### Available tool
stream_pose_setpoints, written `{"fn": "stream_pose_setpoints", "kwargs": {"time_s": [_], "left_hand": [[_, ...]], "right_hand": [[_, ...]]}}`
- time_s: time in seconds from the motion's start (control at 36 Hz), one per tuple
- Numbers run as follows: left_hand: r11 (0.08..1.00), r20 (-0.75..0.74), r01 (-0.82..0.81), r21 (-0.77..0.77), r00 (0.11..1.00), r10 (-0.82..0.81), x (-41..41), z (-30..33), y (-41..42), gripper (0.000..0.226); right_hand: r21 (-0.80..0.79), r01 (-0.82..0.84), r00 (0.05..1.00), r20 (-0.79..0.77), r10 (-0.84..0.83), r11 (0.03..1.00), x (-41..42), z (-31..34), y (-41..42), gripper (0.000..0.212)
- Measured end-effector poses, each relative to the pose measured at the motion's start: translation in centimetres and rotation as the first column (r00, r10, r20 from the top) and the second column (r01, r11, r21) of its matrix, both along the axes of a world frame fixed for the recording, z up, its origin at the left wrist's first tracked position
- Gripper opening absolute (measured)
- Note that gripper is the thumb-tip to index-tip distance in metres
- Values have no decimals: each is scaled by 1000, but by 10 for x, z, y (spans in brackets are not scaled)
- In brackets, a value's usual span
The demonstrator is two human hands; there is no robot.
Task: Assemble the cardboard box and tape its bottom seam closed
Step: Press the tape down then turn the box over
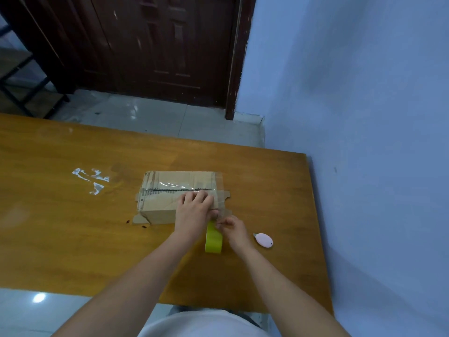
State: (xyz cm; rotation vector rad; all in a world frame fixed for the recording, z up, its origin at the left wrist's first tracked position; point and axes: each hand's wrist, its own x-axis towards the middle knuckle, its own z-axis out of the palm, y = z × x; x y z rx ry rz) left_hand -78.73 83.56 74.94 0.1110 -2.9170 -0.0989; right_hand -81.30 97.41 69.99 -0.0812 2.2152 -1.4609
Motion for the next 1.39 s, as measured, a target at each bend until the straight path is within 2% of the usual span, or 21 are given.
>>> {"fn": "stream_pose_setpoints", "kwargs": {"time_s": [0.33,0.44,0.5,0.58,0.94,1.08,1.11,1.17,1.22,1.28,1.33,1.39], "left_hand": [[998,-19,22,-51,1000,-23,-2,-8,-4,36],[999,-21,26,-40,999,-27,-5,-6,-5,35],[999,-16,31,-44,999,-32,-5,-5,-5,35],[997,-9,50,-59,999,-50,-4,-6,-7,36],[959,-27,245,-142,967,-252,-9,8,-28,40],[940,-68,334,-64,939,-338,4,6,-48,25],[937,-71,348,-36,934,-350,6,7,-51,27],[936,-29,350,32,937,-349,6,13,-53,46],[945,-25,312,101,950,-311,1,19,-50,53],[959,-26,249,136,969,-247,-9,23,-43,47],[972,66,153,180,984,-167,-23,21,-35,40],[970,173,64,234,979,-106,-36,15,-29,50]], "right_hand": [[-22,-25,1000,7,25,999,5,-1,-2,3],[15,-66,998,14,65,998,7,-1,1,26],[10,-61,998,33,61,998,9,-1,3,23],[-3,-33,999,37,33,999,7,-1,6,3],[23,212,977,-19,-212,977,-25,21,45,10],[-32,291,956,-19,-292,956,-35,29,50,34],[-35,295,955,-18,-296,955,-36,30,50,34],[-47,306,952,-9,-307,951,-36,33,50,33],[-48,307,952,-5,-307,951,-36,36,48,32],[-53,307,951,-11,-308,950,-37,39,45,26],[-70,310,950,-4,-311,948,-37,43,42,20],[-71,303,953,-2,-304,950,-38,46,40,17]]}}
